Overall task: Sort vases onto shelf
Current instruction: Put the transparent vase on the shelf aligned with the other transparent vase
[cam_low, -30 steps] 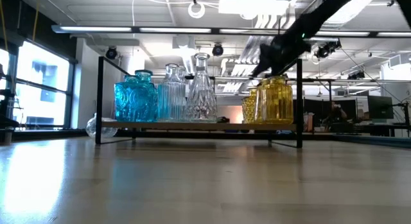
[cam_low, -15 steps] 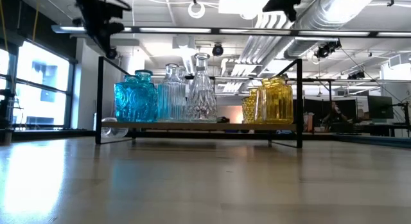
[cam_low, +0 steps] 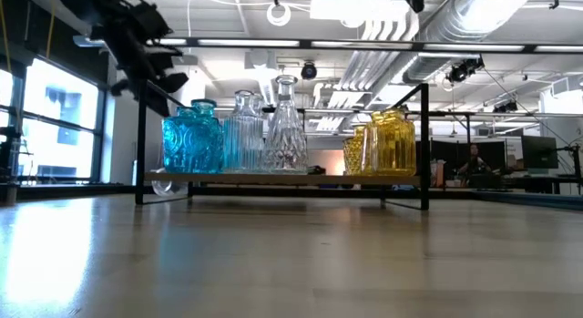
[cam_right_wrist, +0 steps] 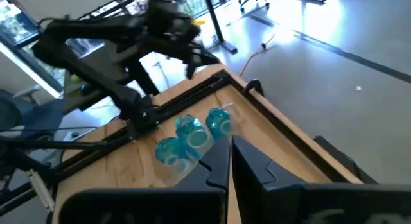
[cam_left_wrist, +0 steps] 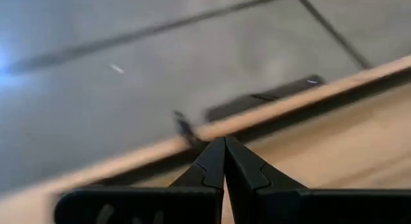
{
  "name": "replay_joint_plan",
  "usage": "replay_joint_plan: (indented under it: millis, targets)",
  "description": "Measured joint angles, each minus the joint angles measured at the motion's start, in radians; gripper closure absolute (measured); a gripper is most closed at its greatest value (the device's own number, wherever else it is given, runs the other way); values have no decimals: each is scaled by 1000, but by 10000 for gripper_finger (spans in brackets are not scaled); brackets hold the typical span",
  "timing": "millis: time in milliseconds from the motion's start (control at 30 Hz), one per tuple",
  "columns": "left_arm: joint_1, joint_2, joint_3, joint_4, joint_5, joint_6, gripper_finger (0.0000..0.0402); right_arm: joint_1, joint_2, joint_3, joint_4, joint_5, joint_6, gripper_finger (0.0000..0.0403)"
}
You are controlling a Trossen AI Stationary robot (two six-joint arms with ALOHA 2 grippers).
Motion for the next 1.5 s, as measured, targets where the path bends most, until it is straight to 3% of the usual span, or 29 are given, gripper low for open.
replay_joint_plan:
  millis: [267, 400, 567, 733, 900, 1067, 1200, 1500]
  targets:
    - [152, 139, -1, 182, 352, -309, 401, 32, 0, 0, -2, 10, 3, 403]
    - [188, 194, -1, 341, 481, -433, 401, 32, -1, 0, -15, 5, -2, 403]
    - [199, 280, -1, 409, 610, -573, 401, 32, -2, 0, -6, -7, -9, 403]
    - [199, 355, -3, 418, 640, -678, 401, 36, -4, 0, 7, -10, 59, 403]
    - [199, 369, -1, 386, 645, -680, 401, 108, -18, 0, 14, 106, 147, 403]
    - [200, 407, -1, 226, 607, -559, 401, 206, -26, 0, 56, 237, 185, 403]
    - [200, 409, -1, 94, 503, -378, 401, 283, -27, 0, 58, 333, 220, 403]
    - [196, 405, -1, 135, 416, -321, 401, 404, -27, 0, 53, 447, 252, 403]
